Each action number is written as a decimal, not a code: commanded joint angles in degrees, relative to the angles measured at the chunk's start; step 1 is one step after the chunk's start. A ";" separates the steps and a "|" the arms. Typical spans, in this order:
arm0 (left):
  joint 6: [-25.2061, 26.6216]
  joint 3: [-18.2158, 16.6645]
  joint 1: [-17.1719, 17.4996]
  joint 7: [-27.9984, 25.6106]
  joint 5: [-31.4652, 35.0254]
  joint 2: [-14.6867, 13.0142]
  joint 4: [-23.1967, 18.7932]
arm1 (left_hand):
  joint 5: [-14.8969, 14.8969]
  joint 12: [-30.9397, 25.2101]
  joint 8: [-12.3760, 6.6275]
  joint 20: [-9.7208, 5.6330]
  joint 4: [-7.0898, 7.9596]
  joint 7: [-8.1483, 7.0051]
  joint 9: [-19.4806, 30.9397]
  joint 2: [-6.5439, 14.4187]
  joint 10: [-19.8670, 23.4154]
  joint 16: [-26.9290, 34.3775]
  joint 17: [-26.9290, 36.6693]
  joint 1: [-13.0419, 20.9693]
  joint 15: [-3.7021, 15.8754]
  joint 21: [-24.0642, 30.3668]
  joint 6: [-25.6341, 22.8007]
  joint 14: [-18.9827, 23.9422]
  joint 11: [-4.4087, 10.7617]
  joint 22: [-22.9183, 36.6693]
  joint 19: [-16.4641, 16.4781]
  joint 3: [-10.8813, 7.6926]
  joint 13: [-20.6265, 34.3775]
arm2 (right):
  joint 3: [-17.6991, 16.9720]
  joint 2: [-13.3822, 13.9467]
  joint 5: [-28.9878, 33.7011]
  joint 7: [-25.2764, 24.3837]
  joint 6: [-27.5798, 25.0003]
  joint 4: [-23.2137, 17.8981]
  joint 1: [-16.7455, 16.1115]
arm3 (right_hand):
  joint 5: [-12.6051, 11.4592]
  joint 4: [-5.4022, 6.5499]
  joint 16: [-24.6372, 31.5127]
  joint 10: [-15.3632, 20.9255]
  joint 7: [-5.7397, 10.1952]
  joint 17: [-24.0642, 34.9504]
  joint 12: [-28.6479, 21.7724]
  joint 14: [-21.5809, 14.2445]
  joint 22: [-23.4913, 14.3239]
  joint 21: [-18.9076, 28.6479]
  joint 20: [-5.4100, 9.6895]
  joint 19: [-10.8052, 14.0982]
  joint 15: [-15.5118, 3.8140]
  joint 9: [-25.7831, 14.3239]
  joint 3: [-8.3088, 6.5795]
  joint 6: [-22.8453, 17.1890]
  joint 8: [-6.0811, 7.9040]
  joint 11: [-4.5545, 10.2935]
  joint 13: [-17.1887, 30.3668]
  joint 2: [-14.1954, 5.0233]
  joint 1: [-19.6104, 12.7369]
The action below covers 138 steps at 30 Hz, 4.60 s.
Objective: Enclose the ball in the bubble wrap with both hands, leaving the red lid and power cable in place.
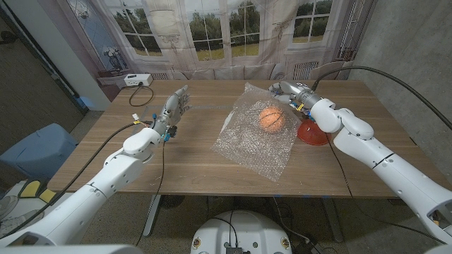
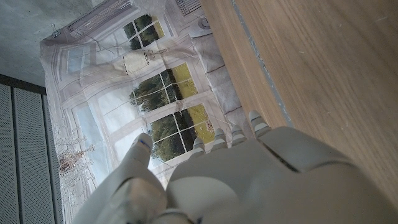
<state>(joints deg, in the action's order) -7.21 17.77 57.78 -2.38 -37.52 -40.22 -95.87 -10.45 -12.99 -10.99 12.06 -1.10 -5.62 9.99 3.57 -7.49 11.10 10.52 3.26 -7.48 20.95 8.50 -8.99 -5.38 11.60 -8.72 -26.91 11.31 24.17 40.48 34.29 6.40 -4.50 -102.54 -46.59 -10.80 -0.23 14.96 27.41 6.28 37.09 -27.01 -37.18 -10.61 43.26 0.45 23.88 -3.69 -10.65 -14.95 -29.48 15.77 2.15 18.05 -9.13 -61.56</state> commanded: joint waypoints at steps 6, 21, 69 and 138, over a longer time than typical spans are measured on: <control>0.50 0.42 -0.47 0.03 0.31 0.11 -0.29 | -0.21 0.23 0.30 0.12 0.36 -0.07 0.27 0.30 -0.39 -0.14 0.12 -0.55 -0.16 -0.09 0.33 -0.55 0.06 0.29 0.42 -0.03 0.34 | -2.56 1.53 -13.83 5.06 1.11 0.70 -0.29 | 0.07 6.26 -2.05 -3.29 -3.07 -2.50 5.27 3.91 0.17 -0.49 -3.06 -3.10 -2.73 -0.31 4.87 5.48 -4.27 -3.87 -2.45 2.63 13.31; 0.59 0.91 -0.93 0.80 0.49 0.18 -0.41 | -0.22 0.26 0.34 0.12 0.39 -0.13 0.27 0.30 -0.45 -0.12 0.11 -0.52 -0.22 -0.15 0.44 -0.53 0.13 0.29 0.45 -0.02 0.34 | -5.35 4.14 -13.14 0.45 -5.38 -12.23 -8.70 | -0.91 6.74 -3.48 -7.30 -3.29 -3.43 8.85 9.91 0.17 -2.33 -5.53 -6.29 -0.30 -0.41 7.63 10.00 -5.20 -4.33 -3.35 4.42 18.41; 0.37 -1.14 4.32 -0.43 0.00 -2.37 -5.31 | -0.21 0.32 0.35 0.13 0.48 -0.20 0.26 0.25 -0.59 -0.04 0.11 -0.45 -0.14 -0.37 0.65 -0.21 0.19 0.32 0.57 0.06 0.36 | 12.90 2.14 15.19 21.41 -28.13 -12.83 0.78 | -2.66 2.26 -3.68 -34.46 1.72 -17.77 16.19 40.40 0.48 -19.40 -12.69 -22.54 7.46 -0.35 13.70 36.17 -5.60 -4.12 -5.59 9.43 25.29; 0.42 -0.09 1.46 1.06 -0.43 -1.10 -1.79 | -0.24 0.29 0.29 0.13 0.71 -0.21 0.26 0.22 -0.51 -0.07 0.12 -0.49 -0.11 -0.65 0.59 -0.15 0.18 0.35 0.78 0.22 0.38 | 11.79 -1.73 13.87 8.15 -10.11 1.08 1.44 | -2.06 -8.22 28.17 24.28 -3.68 7.44 -15.52 -27.01 -4.68 10.90 7.95 22.38 -9.26 -6.30 3.33 -19.44 18.48 -0.71 7.81 -0.36 -15.01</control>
<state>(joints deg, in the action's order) -7.19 17.18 60.24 -1.84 -37.99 -41.75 -98.61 -10.45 -12.83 -10.99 11.96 -0.70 -5.94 9.99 3.57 -7.53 11.10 10.52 3.26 -7.48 20.33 8.82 -8.99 -5.43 11.86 -8.20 -26.51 11.60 38.74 37.88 51.11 22.61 -18.94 -102.16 -43.52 -13.27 -1.78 42.80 19.71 11.35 44.05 -42.19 -25.40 -15.11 53.57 0.36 42.37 7.56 -16.95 -4.60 -18.65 33.74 1.34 25.83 8.80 -57.63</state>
